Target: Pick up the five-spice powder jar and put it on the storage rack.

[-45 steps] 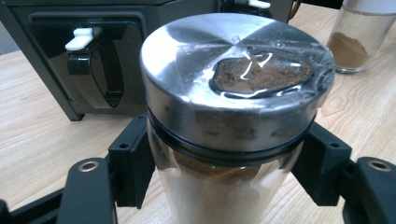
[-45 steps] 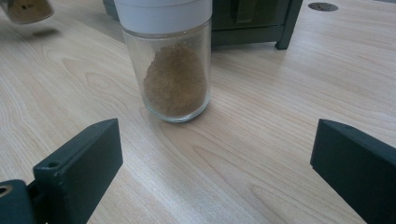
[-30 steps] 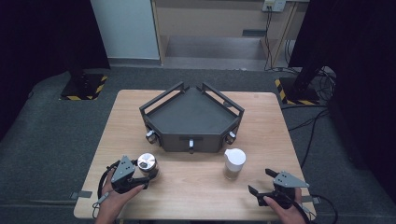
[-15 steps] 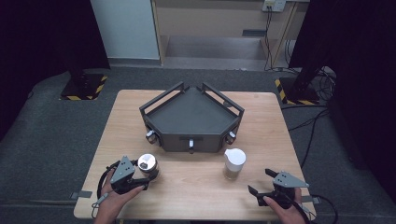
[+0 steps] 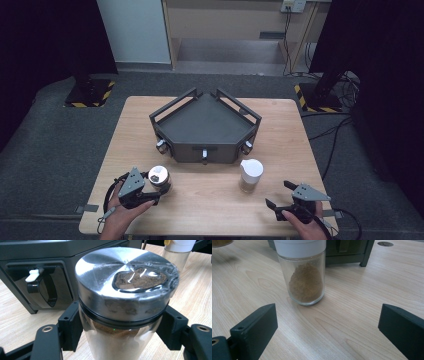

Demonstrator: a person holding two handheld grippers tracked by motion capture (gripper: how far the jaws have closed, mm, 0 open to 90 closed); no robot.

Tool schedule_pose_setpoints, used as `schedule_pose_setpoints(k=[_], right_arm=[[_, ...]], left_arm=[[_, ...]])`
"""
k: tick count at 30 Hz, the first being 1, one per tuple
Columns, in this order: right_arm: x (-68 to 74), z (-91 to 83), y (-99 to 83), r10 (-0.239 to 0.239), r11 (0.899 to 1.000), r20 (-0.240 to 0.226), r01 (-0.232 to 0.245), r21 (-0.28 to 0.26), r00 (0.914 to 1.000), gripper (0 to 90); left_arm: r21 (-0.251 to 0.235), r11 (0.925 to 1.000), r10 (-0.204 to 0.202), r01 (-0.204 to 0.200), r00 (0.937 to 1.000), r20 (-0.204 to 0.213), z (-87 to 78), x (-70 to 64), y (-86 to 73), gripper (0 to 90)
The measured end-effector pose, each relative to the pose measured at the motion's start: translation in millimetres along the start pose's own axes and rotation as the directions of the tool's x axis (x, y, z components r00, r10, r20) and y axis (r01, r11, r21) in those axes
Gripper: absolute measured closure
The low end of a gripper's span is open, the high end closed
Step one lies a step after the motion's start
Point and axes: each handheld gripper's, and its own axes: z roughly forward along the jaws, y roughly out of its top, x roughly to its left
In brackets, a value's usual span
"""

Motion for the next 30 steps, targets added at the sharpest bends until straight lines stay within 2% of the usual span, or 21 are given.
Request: schedule_pose_setpoints(k=[8,12,19,30], right_arm=[[0.5,-0.3,0.3,-0.001,1.000,0.002,0.001,0.003,1.0000,2.9],[0.9,0.1,0.7,-0.004,1.000,0.000,0.004,0.002,1.0000,2.9],[0.8,-0.9,0.9,-0.005,1.000,0.003,0.005,0.002,1.0000,2.9],[0.0,-1.8,1.2,-0.005,1.000,0.003,0.005,0.003,1.0000,2.9]], left_arm=[[-0.019,0.9998,0.002,-0.002,1.0000,0.000,-9.2,-2.5,8.6,30.3],[-0.009,0.9996,0.027,-0.027,0.9996,0.010,-10.2,-5.0,17.7,30.3],[-0.016,0.9991,0.040,-0.039,0.9991,0.018,-3.2,-8.9,30.7,30.3],[-0.005,0.9973,0.073,-0.073,0.9960,0.052,7.7,-3.8,60.1,30.3]])
